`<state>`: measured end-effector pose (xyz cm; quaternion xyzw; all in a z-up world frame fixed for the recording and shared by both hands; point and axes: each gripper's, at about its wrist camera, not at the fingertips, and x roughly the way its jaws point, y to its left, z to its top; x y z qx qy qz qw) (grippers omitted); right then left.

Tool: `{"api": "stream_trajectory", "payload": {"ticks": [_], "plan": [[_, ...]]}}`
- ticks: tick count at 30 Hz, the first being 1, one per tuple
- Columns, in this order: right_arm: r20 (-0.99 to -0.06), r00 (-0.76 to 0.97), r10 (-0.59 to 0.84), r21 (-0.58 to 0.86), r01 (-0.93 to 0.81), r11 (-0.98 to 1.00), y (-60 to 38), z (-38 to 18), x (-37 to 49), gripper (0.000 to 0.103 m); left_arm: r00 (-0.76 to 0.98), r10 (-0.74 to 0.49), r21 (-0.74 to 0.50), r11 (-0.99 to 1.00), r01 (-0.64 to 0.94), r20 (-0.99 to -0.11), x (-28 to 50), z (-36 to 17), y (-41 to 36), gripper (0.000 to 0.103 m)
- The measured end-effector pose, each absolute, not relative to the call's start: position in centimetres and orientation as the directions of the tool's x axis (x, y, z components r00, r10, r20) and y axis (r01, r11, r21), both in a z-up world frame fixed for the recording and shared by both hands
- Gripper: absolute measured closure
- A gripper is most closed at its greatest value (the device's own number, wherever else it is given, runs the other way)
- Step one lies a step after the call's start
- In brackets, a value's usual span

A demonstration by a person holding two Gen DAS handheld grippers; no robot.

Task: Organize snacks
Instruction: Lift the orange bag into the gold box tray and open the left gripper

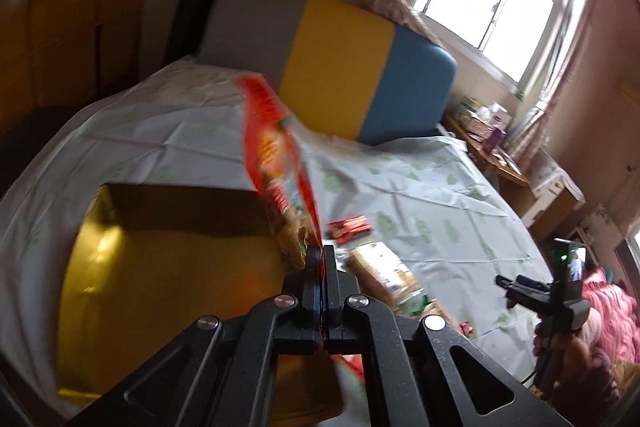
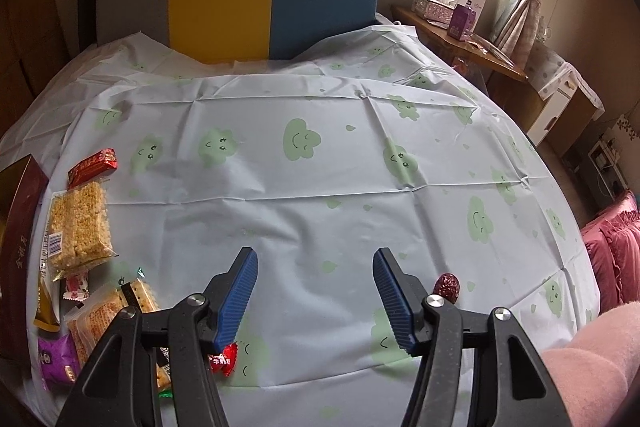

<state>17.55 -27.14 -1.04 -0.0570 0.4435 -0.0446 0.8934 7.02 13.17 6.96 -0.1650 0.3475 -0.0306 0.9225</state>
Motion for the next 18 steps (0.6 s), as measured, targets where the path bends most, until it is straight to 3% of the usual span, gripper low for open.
{"api": "stream_trajectory", "payload": {"ticks": [8, 15, 18], "plan": [[-0.784, 0.605, -0.14, -0.151, 0.033, 0.988, -27.2, -1.1, 17.6, 0.042, 0.732, -0.15, -0.308, 0.948, -0.086, -0.664, 5.7, 4.8, 15.4, 0.103], [-0.784, 0.602, -0.15, -0.162, 0.036, 0.986, -27.1, -1.2, 17.6, 0.042, 0.679, -0.013, -0.18, 0.968, -0.177, -0.734, 7.6, 2.3, 15.9, 0.103], [-0.784, 0.602, -0.154, -0.165, 0.037, 0.986, -27.2, -1.2, 17.6, 0.042, 0.654, 0.102, -0.088, 0.964, -0.251, -0.749, 7.6, 1.7, 17.0, 0.103]]}}
